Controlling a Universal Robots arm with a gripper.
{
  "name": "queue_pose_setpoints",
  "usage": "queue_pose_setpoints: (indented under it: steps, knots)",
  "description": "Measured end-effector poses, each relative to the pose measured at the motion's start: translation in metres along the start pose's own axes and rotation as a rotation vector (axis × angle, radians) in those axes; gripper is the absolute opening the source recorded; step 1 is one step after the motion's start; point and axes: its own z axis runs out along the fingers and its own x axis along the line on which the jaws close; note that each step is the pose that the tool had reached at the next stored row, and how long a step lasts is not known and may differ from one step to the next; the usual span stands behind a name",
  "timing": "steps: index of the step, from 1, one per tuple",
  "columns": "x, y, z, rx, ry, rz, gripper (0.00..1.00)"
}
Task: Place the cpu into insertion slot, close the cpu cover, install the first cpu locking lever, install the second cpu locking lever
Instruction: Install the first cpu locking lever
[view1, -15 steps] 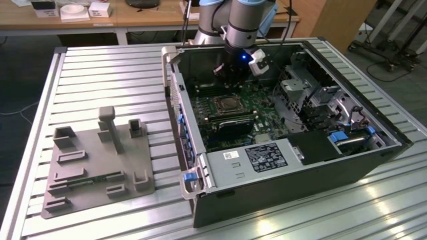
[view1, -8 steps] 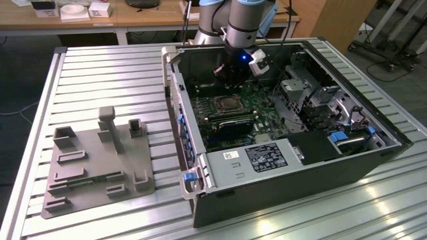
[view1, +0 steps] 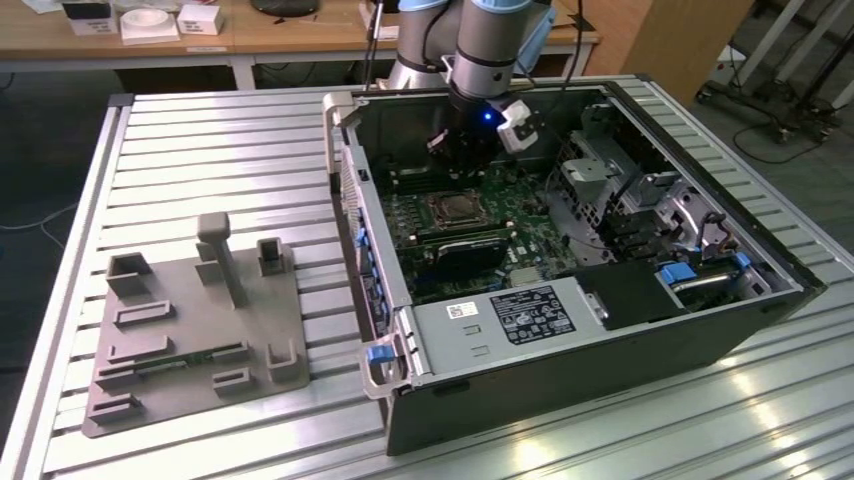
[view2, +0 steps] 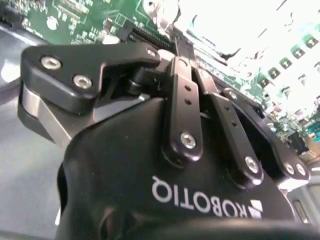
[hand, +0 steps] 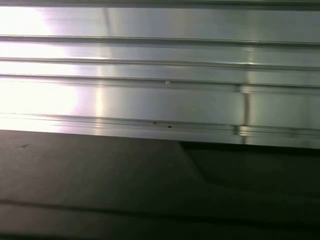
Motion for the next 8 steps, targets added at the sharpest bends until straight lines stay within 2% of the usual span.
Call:
queue_pose_setpoints:
  steps: [3,8]
  knots:
    - [-0.0002,0.0004,-0.0022,-0.0133,-0.0014,0.0,0.1]
    - [-0.0002,0.0002,-0.011,-0.0244,-0.0013,0.0,0.1]
